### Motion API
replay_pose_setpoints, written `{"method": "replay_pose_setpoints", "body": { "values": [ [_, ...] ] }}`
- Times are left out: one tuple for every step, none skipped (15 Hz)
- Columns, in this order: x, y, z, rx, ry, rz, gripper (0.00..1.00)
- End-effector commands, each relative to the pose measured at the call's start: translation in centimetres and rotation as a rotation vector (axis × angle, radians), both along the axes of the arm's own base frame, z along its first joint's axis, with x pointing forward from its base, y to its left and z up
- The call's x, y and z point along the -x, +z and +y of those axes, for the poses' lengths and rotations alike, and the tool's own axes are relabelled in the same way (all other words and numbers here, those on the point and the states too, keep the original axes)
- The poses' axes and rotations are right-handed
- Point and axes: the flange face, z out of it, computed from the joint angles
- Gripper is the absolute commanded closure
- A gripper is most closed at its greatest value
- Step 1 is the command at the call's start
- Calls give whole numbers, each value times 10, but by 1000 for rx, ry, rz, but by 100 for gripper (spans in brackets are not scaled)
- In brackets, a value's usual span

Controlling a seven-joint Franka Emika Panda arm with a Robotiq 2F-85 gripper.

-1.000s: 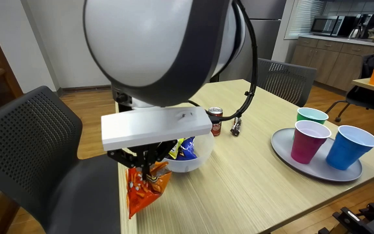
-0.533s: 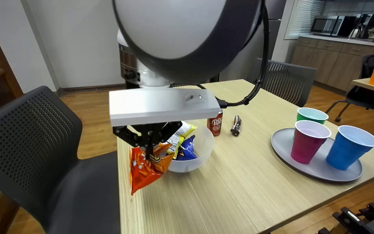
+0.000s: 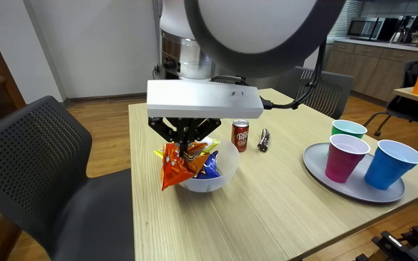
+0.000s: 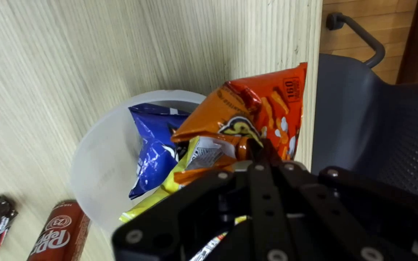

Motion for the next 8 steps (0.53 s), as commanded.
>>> {"method": "replay_pose_setpoints", "body": {
  "values": [
    [7, 14, -19, -9, -80, -34, 100],
    [6, 15, -23, -9, -100, -36, 100],
    [5, 15, -27, -7, -125, -36, 100],
    [4, 14, -31, -4, -148, -36, 100],
    [2, 13, -35, -4, -174, -34, 100],
    [1, 12, -38, -6, -200, -32, 100],
    [0, 11, -42, -7, -229, -30, 100],
    [-2, 9, -46, -9, -257, -27, 100]
  ]
}}
